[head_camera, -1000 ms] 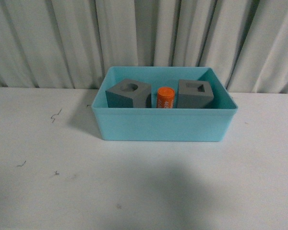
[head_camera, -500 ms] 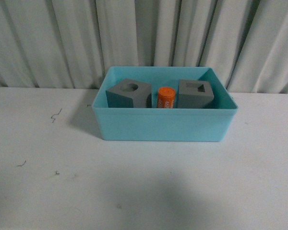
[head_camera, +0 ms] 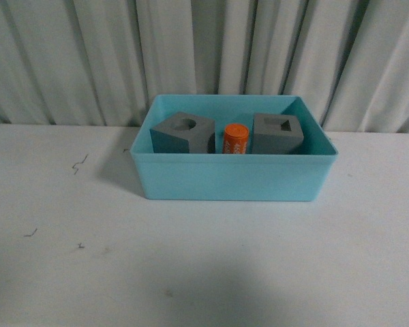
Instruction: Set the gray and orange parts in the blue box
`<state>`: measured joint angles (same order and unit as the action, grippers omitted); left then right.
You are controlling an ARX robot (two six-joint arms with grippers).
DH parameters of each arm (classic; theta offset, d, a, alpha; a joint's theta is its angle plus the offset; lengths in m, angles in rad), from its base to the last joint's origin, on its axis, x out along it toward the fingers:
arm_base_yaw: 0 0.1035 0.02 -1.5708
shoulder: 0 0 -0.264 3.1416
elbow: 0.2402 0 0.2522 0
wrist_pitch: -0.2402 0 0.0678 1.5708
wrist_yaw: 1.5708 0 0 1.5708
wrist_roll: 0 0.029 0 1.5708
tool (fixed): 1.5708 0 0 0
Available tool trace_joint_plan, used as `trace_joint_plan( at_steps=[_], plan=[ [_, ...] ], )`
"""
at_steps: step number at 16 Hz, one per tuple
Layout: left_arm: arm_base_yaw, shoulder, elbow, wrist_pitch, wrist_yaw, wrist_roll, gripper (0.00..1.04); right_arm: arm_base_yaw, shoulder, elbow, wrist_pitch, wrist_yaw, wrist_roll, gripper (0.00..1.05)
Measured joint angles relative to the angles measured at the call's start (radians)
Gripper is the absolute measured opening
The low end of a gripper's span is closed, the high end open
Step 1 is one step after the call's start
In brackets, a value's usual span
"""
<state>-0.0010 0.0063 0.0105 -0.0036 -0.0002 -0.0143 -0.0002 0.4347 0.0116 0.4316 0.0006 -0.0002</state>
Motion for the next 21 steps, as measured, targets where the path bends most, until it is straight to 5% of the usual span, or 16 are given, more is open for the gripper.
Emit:
trace_joint_plan(
  at_steps=[12, 14, 21],
  plan=[
    [0.0, 0.0, 0.0, 0.0, 0.0, 0.0, 0.98, 0.0, -0.261, 0.0, -0.256, 0.0, 0.0, 0.02],
    [0.0, 0.0, 0.0, 0.0, -0.001, 0.0, 0.98, 0.0, -0.411, 0.0, -0.441, 0.0, 0.0, 0.02],
    [0.0, 0.0, 0.0, 0.0, 0.0, 0.0, 0.98, 0.0, -0.431, 0.0, -0.436, 0.0, 0.0, 0.02]
  ],
)
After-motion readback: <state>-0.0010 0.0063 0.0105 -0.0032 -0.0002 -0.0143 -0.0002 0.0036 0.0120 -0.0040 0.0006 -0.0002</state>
